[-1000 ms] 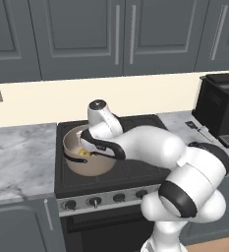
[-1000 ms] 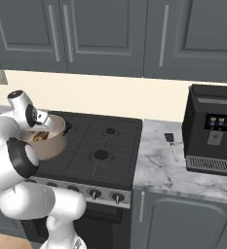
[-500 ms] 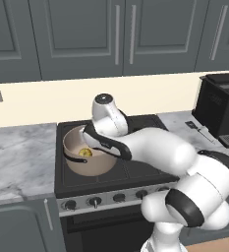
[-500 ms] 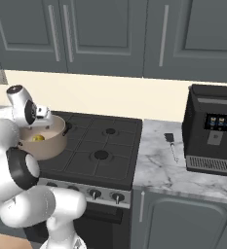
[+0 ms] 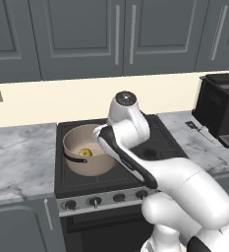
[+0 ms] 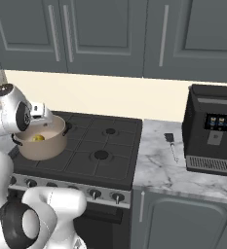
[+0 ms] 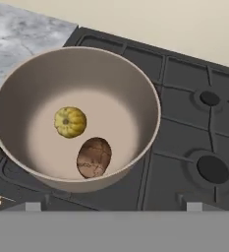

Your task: Put the squash and potato in the pot. Retrieve the spatula and lightly stir the vegetables in the pot.

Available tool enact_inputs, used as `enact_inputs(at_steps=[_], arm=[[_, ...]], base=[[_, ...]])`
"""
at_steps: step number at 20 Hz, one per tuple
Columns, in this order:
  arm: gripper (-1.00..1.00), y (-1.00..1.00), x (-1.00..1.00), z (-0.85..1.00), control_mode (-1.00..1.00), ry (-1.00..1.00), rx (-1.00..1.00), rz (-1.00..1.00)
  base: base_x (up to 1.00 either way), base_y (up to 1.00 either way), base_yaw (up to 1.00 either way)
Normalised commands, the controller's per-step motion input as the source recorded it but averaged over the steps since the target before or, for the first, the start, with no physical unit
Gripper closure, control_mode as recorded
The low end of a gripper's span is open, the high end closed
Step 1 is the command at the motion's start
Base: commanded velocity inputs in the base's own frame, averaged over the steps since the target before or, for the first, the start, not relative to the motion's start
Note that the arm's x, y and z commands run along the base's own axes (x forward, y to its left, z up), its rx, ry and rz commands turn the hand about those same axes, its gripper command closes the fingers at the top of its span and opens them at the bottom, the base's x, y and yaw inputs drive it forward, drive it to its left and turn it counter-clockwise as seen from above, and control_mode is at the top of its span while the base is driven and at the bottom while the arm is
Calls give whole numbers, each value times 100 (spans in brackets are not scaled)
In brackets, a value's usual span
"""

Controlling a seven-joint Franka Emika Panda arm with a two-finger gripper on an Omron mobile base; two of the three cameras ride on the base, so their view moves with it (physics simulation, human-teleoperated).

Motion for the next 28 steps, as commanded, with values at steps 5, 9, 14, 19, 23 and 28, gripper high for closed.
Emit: enact_inputs(at_steps=[5,9,14,19,23,28], arm=[[-100,-46,-51,45,-100,-7,0,3],[-100,-63,-52,42,-100,3,0,0],[-100,-68,-31,26,-100,10,-7,-1],[-100,-79,-12,12,-100,12,-8,-5],[-100,-79,0,3,-100,17,-7,-9],[-100,-68,0,0,-100,18,-16,-13]], base=[[0,0,0],[0,0,0],[0,0,0],[0,0,0],[0,0,0],[0,0,0]])
